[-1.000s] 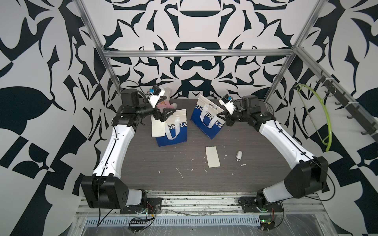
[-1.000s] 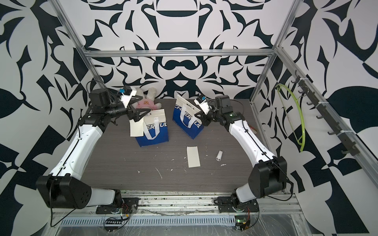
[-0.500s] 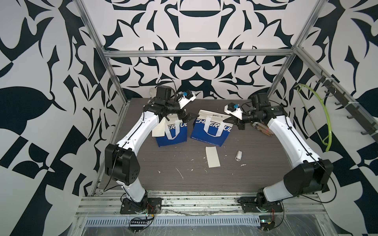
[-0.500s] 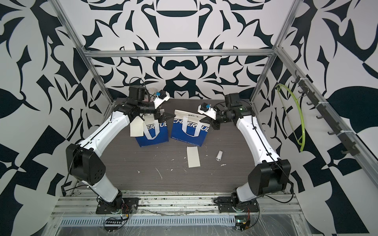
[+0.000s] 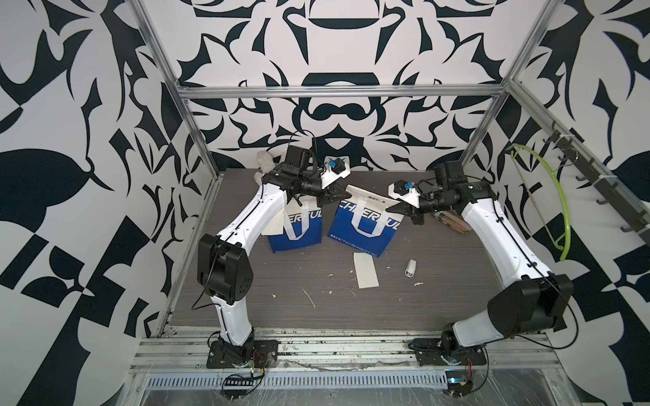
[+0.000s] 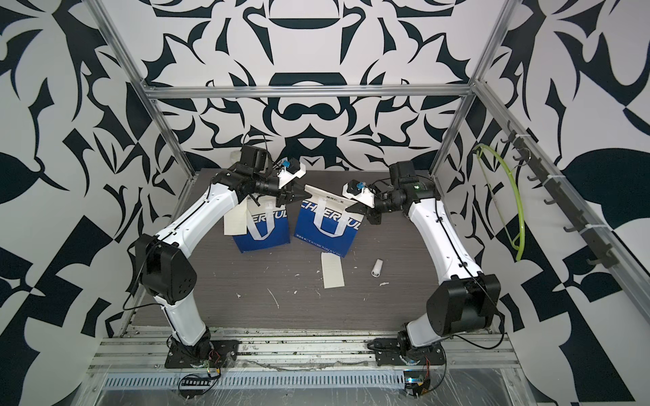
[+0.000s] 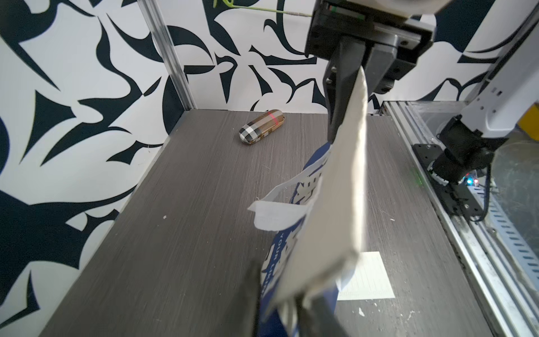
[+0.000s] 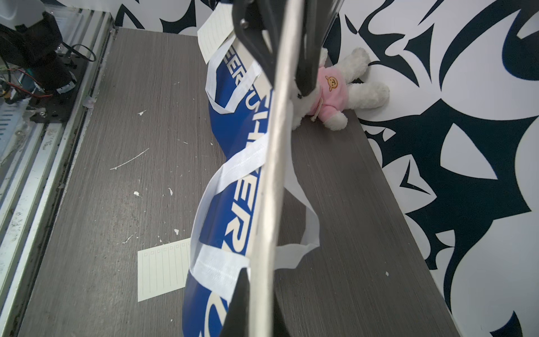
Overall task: Staple the receipts to the bags
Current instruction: Place the takeout bag at the center of the board.
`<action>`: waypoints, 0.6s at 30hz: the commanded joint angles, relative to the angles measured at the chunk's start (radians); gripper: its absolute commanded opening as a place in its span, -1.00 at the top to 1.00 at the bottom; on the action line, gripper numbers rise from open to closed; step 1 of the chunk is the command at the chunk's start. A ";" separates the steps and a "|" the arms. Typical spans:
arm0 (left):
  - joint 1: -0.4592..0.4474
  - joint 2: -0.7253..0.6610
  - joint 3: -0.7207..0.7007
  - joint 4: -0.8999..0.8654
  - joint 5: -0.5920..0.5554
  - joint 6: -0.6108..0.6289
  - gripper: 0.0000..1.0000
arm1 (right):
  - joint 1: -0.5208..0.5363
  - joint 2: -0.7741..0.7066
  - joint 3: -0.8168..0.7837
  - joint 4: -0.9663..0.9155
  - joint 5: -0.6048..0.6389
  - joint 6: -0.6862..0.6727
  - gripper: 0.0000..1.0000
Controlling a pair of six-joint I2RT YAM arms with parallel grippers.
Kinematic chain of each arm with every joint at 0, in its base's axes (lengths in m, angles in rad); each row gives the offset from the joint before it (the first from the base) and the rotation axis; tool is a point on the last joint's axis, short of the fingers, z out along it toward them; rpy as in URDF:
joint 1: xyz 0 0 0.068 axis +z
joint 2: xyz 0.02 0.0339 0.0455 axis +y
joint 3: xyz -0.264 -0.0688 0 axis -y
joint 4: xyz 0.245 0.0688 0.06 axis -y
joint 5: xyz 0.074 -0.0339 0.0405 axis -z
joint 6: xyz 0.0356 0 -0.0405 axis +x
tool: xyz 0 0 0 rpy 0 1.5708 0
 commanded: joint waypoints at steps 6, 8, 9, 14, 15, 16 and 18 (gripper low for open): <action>0.003 -0.034 -0.035 -0.049 0.096 0.048 -0.32 | 0.004 0.002 0.032 -0.010 -0.066 -0.019 1.00; 0.003 -0.032 -0.039 -0.049 0.100 0.045 -0.07 | 0.006 0.015 0.040 -0.006 -0.061 -0.021 1.00; 0.003 -0.027 -0.036 -0.047 0.106 0.040 0.12 | 0.008 0.020 0.043 0.005 -0.060 -0.016 1.00; 0.003 0.017 -0.036 0.008 0.063 -0.024 1.00 | 0.010 0.054 0.058 0.070 -0.027 0.031 1.00; 0.003 0.020 -0.051 0.050 0.038 -0.050 1.00 | 0.010 0.052 0.046 0.103 -0.010 0.053 0.99; 0.004 0.018 -0.075 0.101 0.020 -0.082 1.00 | 0.011 0.045 0.032 0.139 0.007 0.081 0.78; 0.003 0.008 -0.131 0.210 -0.016 -0.147 1.00 | 0.010 0.020 -0.004 0.223 0.037 0.157 0.44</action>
